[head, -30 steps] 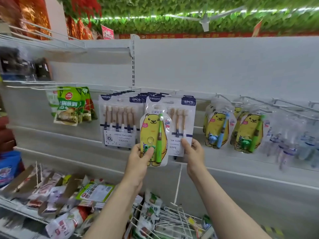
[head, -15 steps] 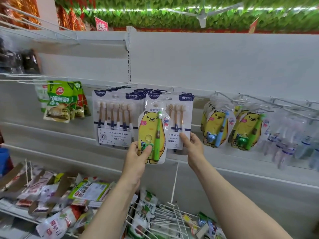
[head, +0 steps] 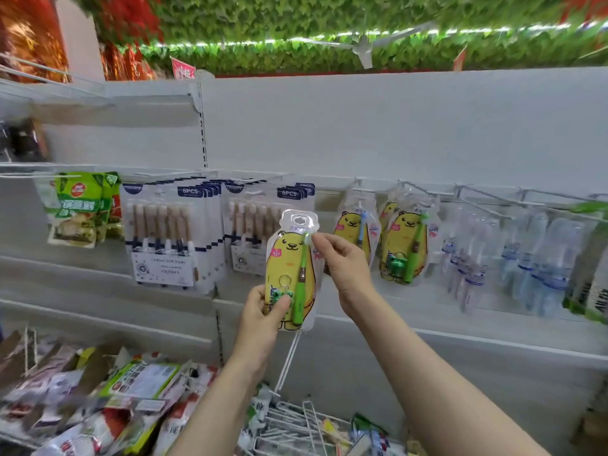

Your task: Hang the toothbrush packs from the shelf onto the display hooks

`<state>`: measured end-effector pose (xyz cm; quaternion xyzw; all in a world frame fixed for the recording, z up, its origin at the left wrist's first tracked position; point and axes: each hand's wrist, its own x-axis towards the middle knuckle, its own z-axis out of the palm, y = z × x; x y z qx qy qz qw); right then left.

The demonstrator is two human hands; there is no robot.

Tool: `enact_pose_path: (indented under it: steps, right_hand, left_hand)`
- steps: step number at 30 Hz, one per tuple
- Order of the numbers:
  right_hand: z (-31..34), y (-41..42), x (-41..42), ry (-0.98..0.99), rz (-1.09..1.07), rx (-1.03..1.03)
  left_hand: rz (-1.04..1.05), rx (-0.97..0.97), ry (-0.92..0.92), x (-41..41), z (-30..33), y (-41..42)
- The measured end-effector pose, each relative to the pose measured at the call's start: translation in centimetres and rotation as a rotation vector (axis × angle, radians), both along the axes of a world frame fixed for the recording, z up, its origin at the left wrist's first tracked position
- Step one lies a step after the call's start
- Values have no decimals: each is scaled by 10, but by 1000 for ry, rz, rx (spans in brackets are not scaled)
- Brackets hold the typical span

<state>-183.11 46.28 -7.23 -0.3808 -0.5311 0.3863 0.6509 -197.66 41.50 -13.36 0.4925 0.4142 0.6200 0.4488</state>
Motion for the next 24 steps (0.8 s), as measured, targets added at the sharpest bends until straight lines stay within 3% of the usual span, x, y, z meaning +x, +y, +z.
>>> enact_pose_path:
  steps: [15, 24]
  right_hand:
    - [23, -50, 155, -20, -74, 92]
    - [41, -46, 190, -46, -122, 117]
  left_hand:
    - [-93, 65, 64, 149, 0, -16]
    - [-61, 58, 6, 192, 10, -12]
